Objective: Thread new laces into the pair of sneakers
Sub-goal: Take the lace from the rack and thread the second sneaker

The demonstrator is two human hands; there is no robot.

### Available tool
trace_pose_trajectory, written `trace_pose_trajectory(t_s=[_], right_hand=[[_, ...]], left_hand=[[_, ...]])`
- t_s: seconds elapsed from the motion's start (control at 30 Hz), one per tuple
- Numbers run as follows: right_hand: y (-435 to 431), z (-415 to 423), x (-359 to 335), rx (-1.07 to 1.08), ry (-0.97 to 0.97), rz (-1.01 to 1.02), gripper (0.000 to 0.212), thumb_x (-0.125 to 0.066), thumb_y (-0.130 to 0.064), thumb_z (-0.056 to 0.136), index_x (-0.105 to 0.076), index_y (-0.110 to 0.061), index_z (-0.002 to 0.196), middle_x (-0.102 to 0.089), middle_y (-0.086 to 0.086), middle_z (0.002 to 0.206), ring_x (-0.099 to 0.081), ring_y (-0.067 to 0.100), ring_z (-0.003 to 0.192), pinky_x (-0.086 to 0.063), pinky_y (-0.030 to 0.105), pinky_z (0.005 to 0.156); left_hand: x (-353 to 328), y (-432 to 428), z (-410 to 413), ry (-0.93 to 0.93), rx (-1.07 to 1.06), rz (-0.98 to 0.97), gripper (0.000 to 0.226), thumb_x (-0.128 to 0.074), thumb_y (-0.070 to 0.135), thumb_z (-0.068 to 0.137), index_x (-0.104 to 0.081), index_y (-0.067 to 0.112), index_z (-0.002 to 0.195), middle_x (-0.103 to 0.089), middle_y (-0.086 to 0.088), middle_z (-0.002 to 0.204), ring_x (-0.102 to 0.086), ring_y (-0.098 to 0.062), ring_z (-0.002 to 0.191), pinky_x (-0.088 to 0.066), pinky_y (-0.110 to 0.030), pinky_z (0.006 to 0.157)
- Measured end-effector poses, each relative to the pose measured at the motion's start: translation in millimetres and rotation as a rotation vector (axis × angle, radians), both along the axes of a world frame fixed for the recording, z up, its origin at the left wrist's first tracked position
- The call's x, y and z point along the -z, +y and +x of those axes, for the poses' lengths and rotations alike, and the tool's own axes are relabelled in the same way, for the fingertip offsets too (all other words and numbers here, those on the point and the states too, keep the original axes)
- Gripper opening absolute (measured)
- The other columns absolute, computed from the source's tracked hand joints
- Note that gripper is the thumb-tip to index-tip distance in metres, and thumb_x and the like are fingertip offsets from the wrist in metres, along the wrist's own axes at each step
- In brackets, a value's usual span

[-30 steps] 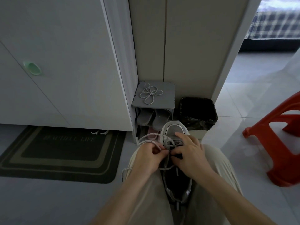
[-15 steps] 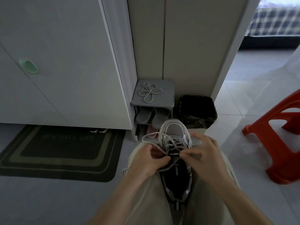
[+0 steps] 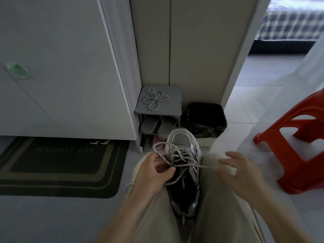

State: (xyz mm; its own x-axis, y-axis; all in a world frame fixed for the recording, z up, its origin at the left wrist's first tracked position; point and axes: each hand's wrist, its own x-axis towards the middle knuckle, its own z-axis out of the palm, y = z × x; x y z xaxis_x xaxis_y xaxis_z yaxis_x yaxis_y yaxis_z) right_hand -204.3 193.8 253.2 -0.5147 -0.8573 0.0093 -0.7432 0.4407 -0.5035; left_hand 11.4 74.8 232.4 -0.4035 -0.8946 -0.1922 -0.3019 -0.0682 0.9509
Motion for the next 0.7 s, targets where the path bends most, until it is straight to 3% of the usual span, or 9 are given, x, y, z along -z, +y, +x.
trace_pose_trajectory(t_s=[0.03, 0.1, 0.27, 0.47, 0.6, 0.7], right_hand=[[-6.7, 7.8, 0.2, -0.008, 0.041, -0.084, 0.031, -0.059, -0.057, 0.077, -0.073, -0.033, 0.09, -0.062, -0.001, 0.121, -0.057, 0.028, 0.106, -0.045, 0.049, 0.091], [-21.8, 28.1, -3.6, -0.084, 0.1, -0.231, 0.037, -0.051, -0.059, 0.074, -0.074, -0.033, 0.089, -0.062, -0.002, 0.117, -0.057, 0.026, 0.103, -0.046, 0.047, 0.089], [-52.2, 65.9, 7.3, -0.321, 0.284, -0.159, 0.025, -0.054, -0.048, 0.072, -0.073, -0.033, 0.078, -0.061, -0.004, 0.117, -0.048, 0.019, 0.109, -0.03, 0.034, 0.095], [-45.0, 58.7, 8.8, -0.261, 0.227, -0.216, 0.013, -0.062, -0.044, 0.073, -0.072, -0.035, 0.07, -0.059, -0.01, 0.12, -0.043, 0.015, 0.111, -0.02, 0.025, 0.097], [-20.6, 40.3, -1.6, -0.208, 0.299, -0.342, 0.021, -0.057, -0.045, 0.077, -0.074, -0.032, 0.073, -0.06, -0.006, 0.12, -0.047, 0.021, 0.112, -0.028, 0.038, 0.098], [-1.8, 13.4, 2.7, -0.116, 0.336, -0.272, 0.029, -0.052, -0.048, 0.079, -0.074, -0.031, 0.072, -0.061, -0.001, 0.119, -0.046, 0.026, 0.113, -0.03, 0.043, 0.095]], left_hand=[[-0.6, 0.1, 0.0, 0.001, 0.003, 0.002, 0.037, -0.078, 0.012, 0.075, -0.057, 0.017, 0.106, -0.072, 0.003, 0.094, -0.069, -0.003, 0.08, -0.052, -0.015, 0.067], [-1.3, -0.1, 0.7, 0.001, 0.008, 0.007, 0.037, -0.078, 0.013, 0.075, -0.057, 0.019, 0.105, -0.072, 0.003, 0.094, -0.069, -0.002, 0.081, -0.052, -0.015, 0.067], [-1.6, 0.6, 3.4, 0.012, 0.018, 0.008, 0.039, -0.077, 0.01, 0.075, -0.058, 0.012, 0.109, -0.073, -0.004, 0.096, -0.07, -0.008, 0.084, -0.054, -0.019, 0.07], [-4.5, 1.7, 4.0, 0.027, 0.004, 0.011, 0.043, -0.078, 0.01, 0.074, -0.055, 0.013, 0.111, -0.073, -0.003, 0.093, -0.07, -0.007, 0.081, -0.052, -0.015, 0.066], [-3.9, 0.3, 3.4, 0.019, -0.003, 0.013, 0.046, -0.078, 0.01, 0.074, -0.051, 0.022, 0.11, -0.073, 0.0, 0.092, -0.07, -0.004, 0.079, -0.051, -0.014, 0.065], [-4.9, 1.2, 4.3, -0.001, 0.0, -0.011, 0.046, -0.078, 0.012, 0.075, -0.048, 0.027, 0.107, -0.072, 0.005, 0.09, -0.068, 0.002, 0.077, -0.049, -0.01, 0.063]])
